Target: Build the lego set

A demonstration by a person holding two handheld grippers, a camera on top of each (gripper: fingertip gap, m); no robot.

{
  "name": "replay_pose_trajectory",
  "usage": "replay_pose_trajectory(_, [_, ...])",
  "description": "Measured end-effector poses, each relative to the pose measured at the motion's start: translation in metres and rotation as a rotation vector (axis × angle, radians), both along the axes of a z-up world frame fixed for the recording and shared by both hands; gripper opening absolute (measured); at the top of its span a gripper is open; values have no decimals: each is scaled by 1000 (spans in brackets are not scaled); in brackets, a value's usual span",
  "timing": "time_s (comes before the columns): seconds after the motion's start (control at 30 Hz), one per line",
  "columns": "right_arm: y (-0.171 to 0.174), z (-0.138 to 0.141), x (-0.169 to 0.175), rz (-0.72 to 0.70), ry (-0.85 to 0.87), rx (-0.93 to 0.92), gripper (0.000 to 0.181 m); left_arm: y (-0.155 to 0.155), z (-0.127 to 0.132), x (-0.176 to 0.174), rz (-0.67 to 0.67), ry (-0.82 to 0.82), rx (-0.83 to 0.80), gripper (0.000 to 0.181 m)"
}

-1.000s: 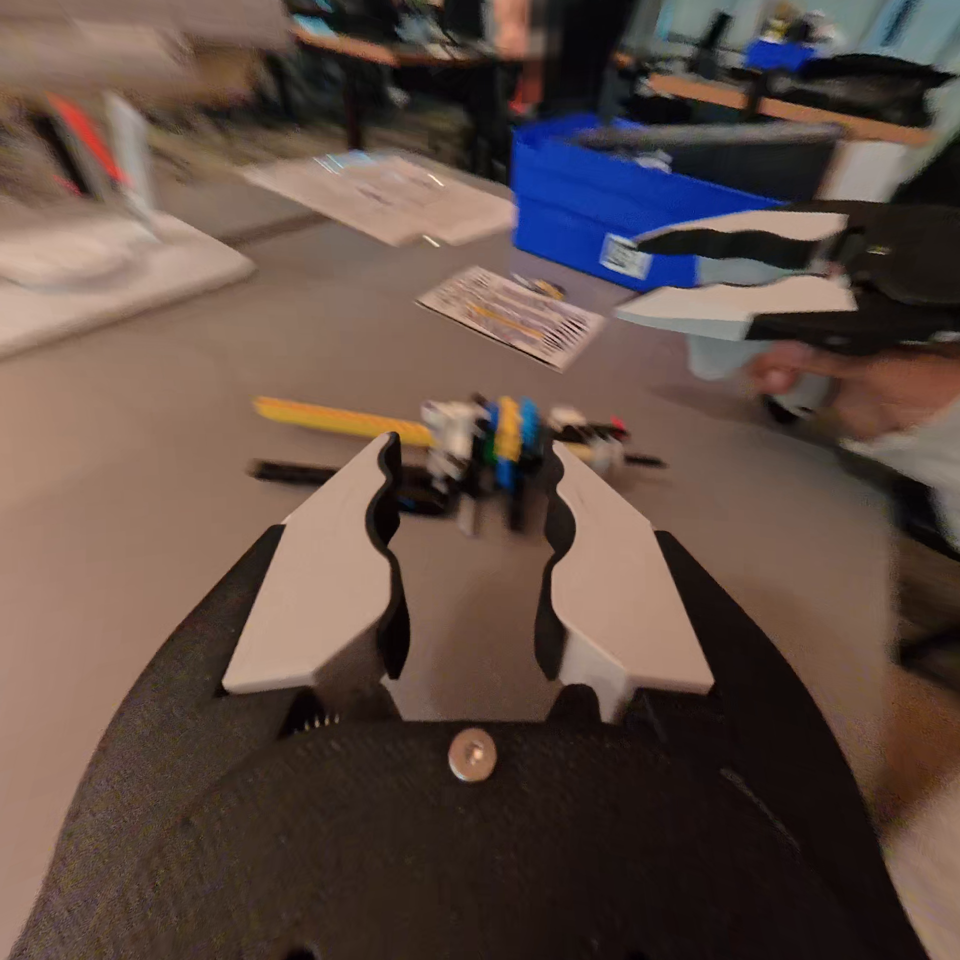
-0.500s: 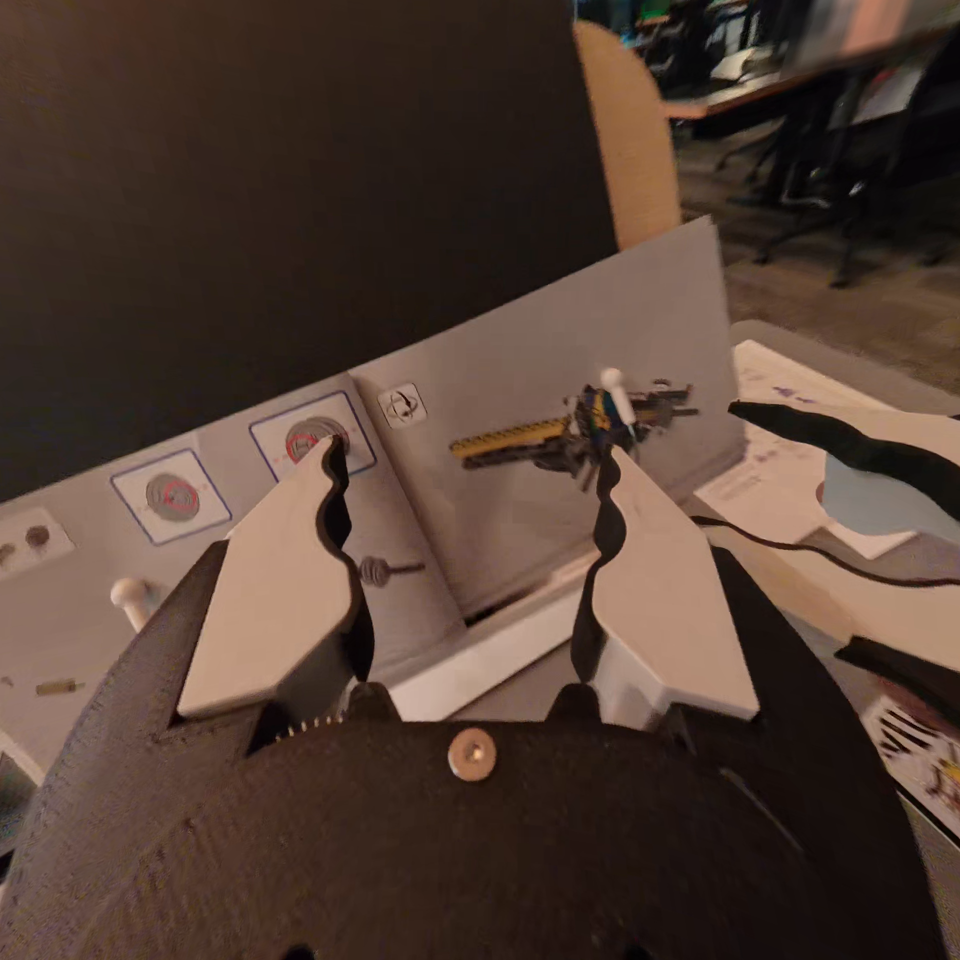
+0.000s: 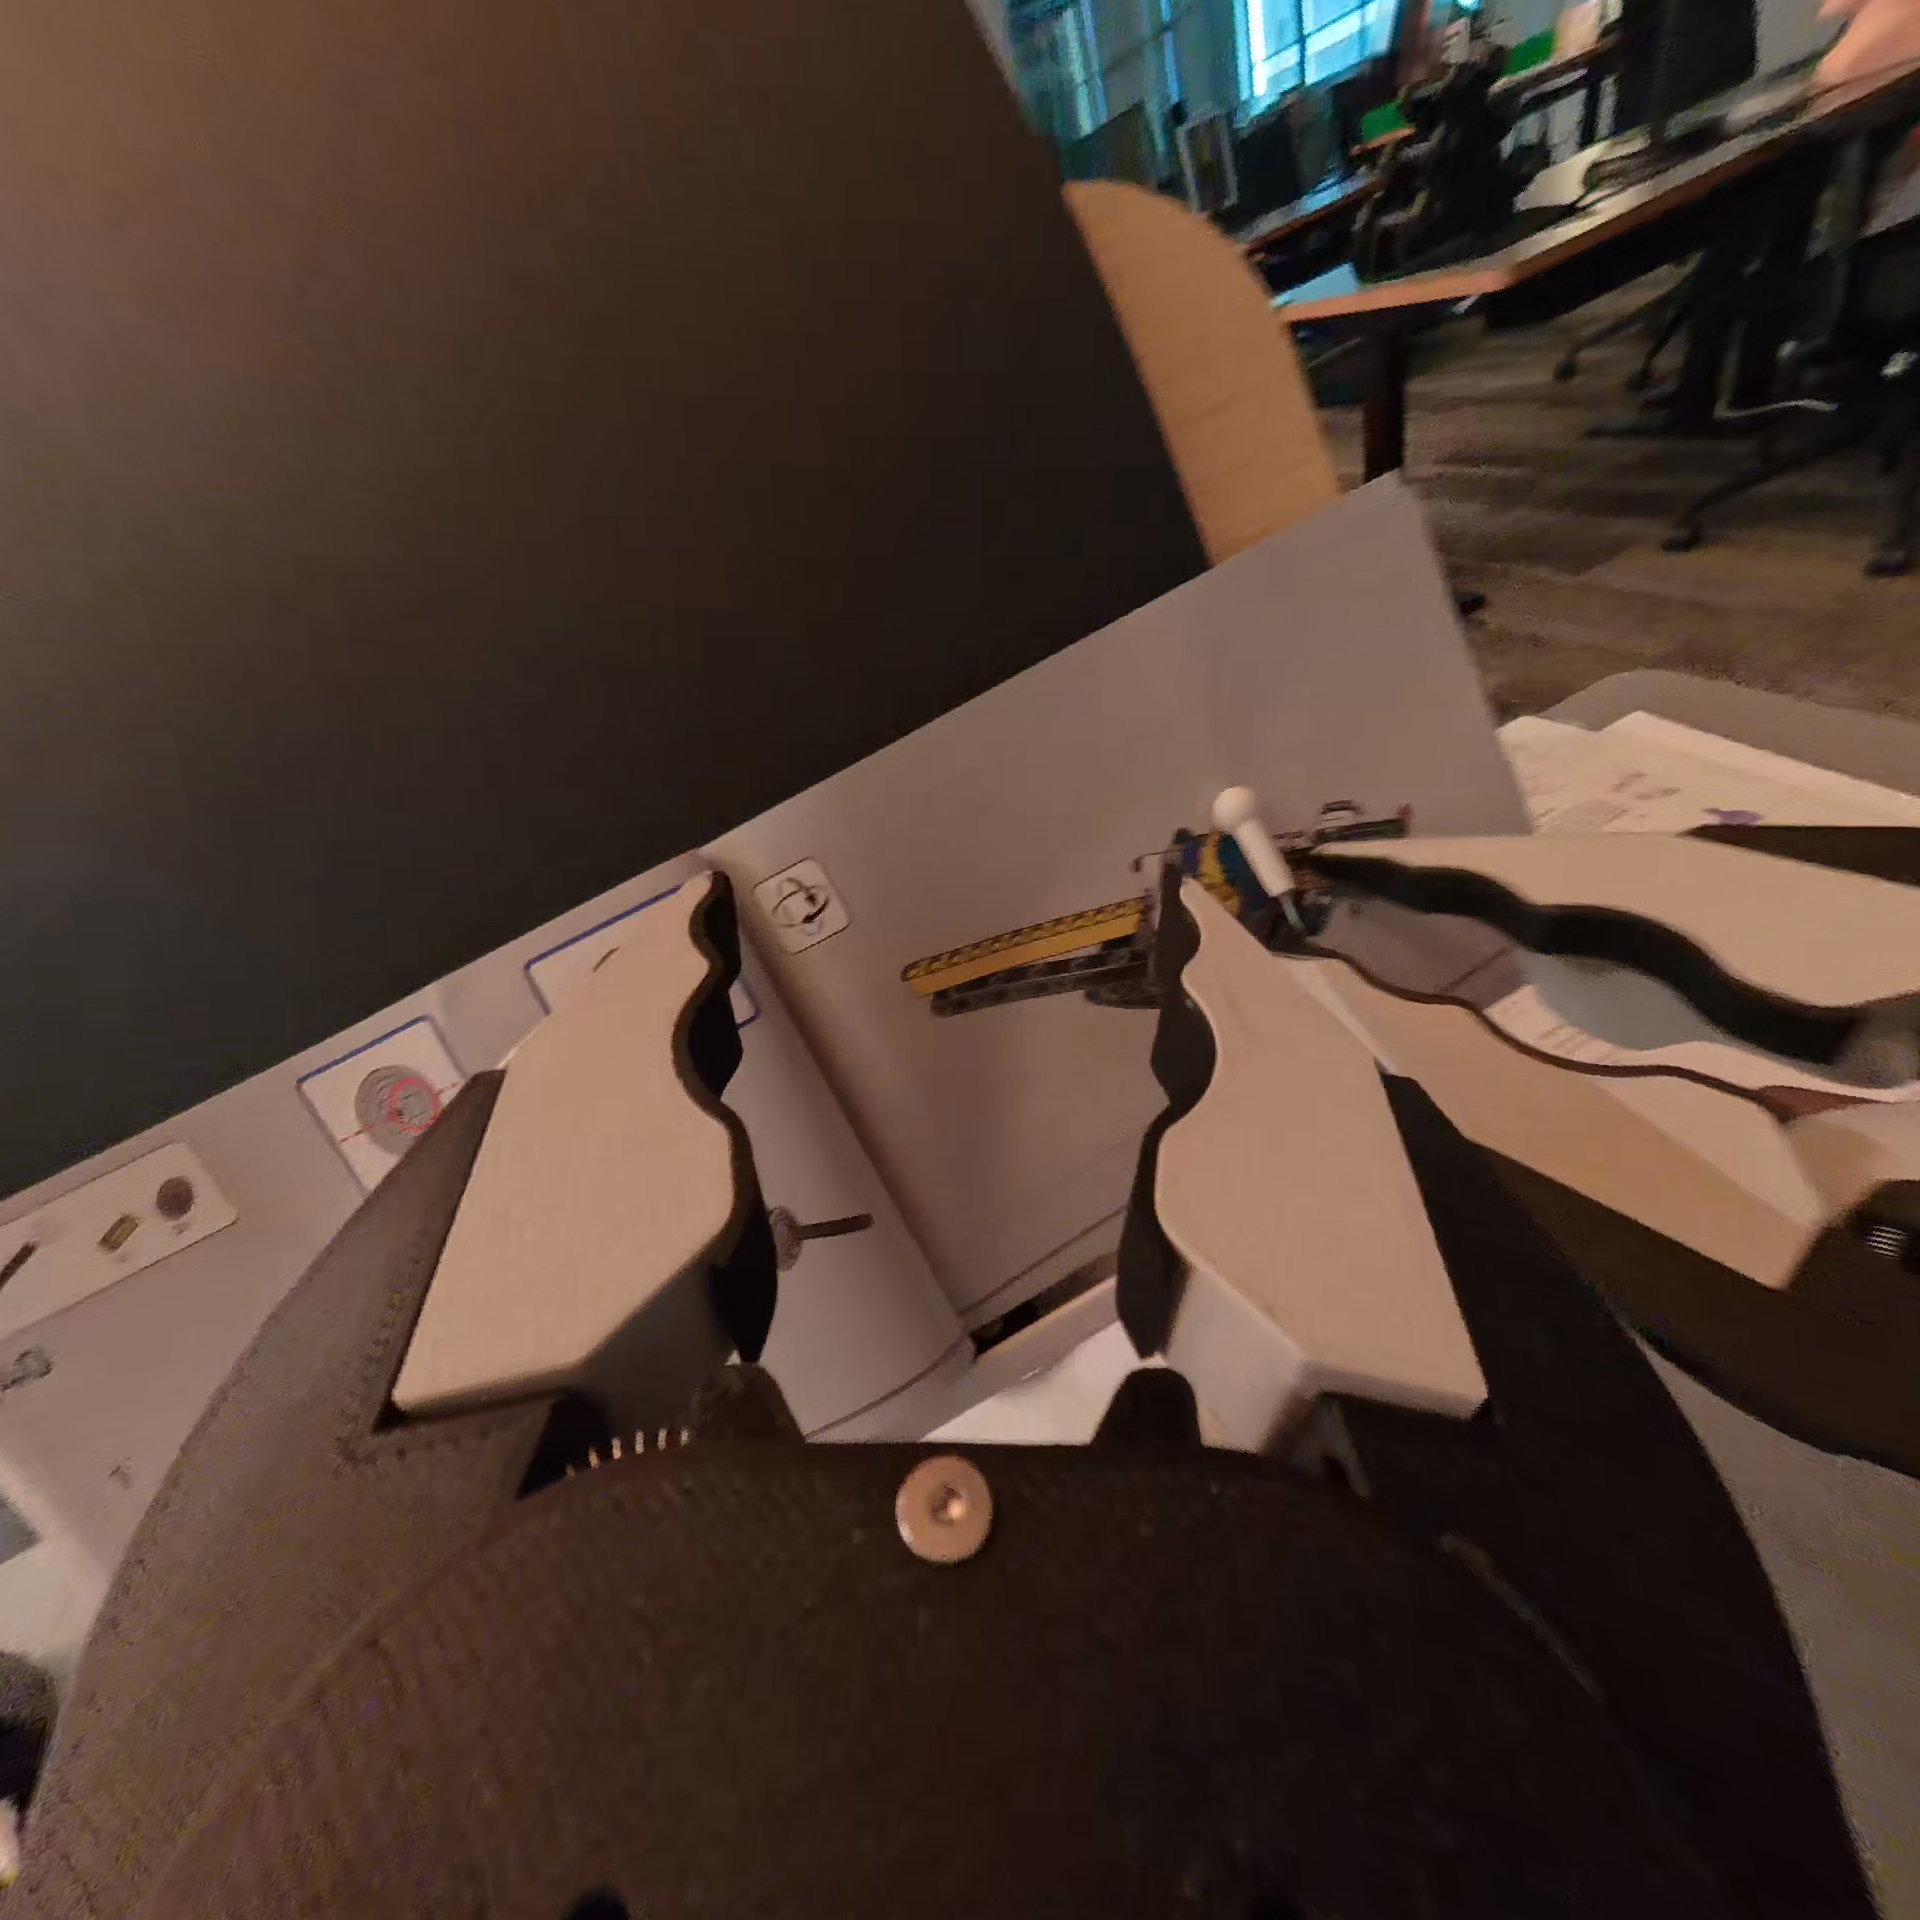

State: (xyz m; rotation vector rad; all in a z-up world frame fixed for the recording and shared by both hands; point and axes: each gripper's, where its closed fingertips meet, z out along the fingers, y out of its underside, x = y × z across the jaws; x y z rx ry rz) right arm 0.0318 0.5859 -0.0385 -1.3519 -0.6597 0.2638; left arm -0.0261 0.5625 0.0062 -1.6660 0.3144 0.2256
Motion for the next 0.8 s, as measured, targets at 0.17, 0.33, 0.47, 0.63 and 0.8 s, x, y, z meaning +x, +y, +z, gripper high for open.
replay_pose_trajectory(0.17, [-2,-2,-4,61,55,-55,7,16,-14,8,28,62,-48,89])
replay_pose_trajectory(0.33, [-3,-3,-7,70,39,-50,5,26,-17,0,102,133,-20,81])
replay_pose_trajectory(0.47, [-2,-3,-7,96,84,-86,4,27,-16,-1,106,120,-3,71])
replay_pose_trajectory(0.63, [-3,-3,-6,132,139,-124,3,26,-11,-10,114,75,41,47])
replay_pose_trajectory(0.8, [-1,-4,0,155,163,-151,4,27,-6,-16,124,78,65,24])
